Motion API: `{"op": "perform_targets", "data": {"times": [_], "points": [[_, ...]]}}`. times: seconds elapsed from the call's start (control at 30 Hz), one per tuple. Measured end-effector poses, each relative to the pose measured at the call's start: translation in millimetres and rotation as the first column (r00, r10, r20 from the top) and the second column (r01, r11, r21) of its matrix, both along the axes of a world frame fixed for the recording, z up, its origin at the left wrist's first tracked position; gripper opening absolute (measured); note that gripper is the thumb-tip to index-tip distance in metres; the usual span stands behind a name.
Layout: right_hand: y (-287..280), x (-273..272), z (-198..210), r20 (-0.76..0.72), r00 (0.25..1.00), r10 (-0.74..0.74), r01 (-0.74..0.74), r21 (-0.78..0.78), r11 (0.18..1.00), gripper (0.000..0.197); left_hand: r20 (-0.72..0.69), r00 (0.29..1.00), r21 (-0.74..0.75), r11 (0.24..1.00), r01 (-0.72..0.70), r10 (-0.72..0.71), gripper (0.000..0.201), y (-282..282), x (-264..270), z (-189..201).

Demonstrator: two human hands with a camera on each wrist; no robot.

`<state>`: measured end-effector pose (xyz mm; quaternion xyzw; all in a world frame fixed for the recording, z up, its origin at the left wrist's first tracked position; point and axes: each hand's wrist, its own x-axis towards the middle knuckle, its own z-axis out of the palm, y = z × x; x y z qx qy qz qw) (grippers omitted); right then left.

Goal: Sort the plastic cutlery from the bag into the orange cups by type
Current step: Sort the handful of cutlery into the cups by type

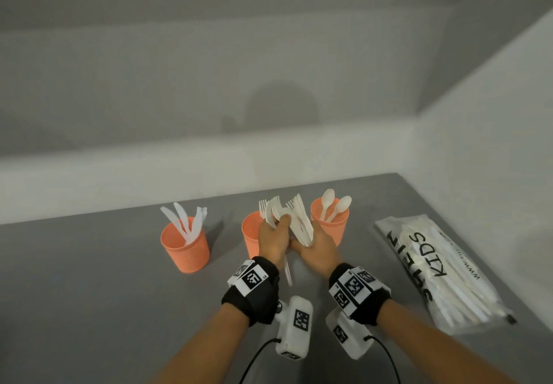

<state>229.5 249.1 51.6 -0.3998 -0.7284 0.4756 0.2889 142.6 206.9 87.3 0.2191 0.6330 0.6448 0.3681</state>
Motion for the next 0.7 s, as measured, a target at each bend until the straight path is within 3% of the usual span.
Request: {"op": "perform_targets", "data": {"times": [0.07,0.2,0.3,0.43,0.53,0.63,0.7], "points": [[-0.1,2.7,2.4,-0.074,0.996,0.047,-0.050,-0.033,0.998,0.020,0.018,1.000,-0.001,1.000,-0.016,0.016,0.020,0.4,0.6,-0.6],[-4.3,7.6,8.7,-0.192,0.978,0.087,-0.106,-0.089,0.990,0.016,0.046,0.999,0.047,0.999,-0.027,0.025,0.020,0.8,1.9,5.4],[-4.9,10.8,8.9,-0.205,0.976,0.078,-0.121,-0.204,0.972,0.003,0.111,0.994,0.055,0.998,-0.006,0.000,0.027,3.2,0.8,12.8],[-3.8,15.5,5.9,-0.203,0.978,0.039,-0.107,-0.338,0.935,0.014,0.109,0.994,0.044,0.999,-0.030,0.025,0.028,6.0,-11.3,26.4],[-0.5,18.7,2.1,-0.205,0.979,0.000,-0.077,-0.366,0.927,0.017,0.085,0.994,0.109,0.991,-0.075,0.066,0.032,7.5,-29.4,37.4],[7.4,22.8,-2.1,-0.181,0.980,-0.079,0.006,-0.372,0.928,0.021,0.153,0.975,0.194,0.963,-0.187,0.159,0.033,11.1,-50.8,45.4],[12.2,24.8,-2.5,-0.151,0.984,-0.092,0.034,-0.352,0.936,0.025,0.106,0.966,0.245,0.936,-0.255,0.235,0.035,15.5,-64.7,49.7]]}}
